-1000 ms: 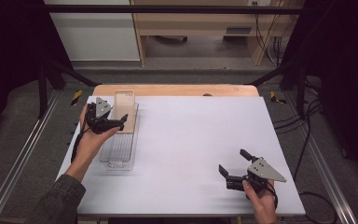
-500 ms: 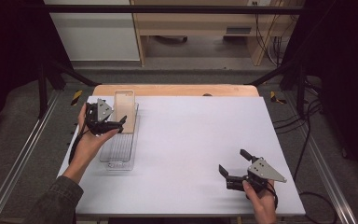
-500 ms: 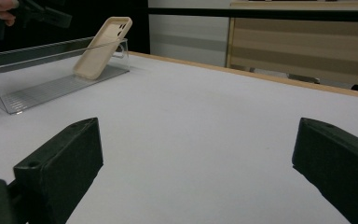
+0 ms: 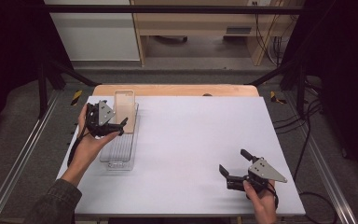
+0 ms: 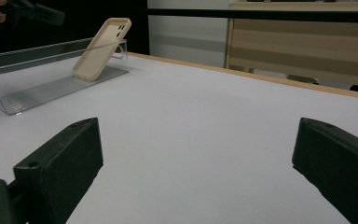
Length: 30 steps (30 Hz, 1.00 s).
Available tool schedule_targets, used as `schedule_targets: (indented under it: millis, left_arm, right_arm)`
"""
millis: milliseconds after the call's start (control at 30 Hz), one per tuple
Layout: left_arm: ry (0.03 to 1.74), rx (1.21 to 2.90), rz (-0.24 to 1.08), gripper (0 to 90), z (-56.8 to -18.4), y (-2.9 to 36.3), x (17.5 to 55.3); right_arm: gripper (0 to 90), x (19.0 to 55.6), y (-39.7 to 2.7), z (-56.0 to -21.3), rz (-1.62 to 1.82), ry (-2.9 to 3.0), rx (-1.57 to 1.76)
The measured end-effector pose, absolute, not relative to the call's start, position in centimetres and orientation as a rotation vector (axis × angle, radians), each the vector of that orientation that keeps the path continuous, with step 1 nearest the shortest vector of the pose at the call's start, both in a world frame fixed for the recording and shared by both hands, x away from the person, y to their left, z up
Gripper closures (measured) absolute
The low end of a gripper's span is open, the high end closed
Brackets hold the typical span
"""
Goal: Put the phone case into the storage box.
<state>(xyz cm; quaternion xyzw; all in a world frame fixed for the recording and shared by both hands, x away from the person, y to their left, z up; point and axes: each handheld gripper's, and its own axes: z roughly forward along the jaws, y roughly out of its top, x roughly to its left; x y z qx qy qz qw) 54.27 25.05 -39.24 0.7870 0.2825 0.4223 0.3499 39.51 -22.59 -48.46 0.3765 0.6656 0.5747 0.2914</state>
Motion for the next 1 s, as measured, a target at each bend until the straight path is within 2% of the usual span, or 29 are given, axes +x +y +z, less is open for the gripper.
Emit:
schedule_targets:
  millis: [467, 1000]
  left_arm:
    - [0.692, 1.997, 1.082, 2.5, -38.5, 24.8, 53.1]
    - [0.635, 1.808, 0.991, 2.5, -37.5, 25.5, 51.0]
  right_arm:
    - [1.9, 39.5, -22.6, -48.5, 1.531, 1.774, 1.006]
    - [1.9, 39.4, -22.6, -48.4, 1.528, 1.773, 1.002]
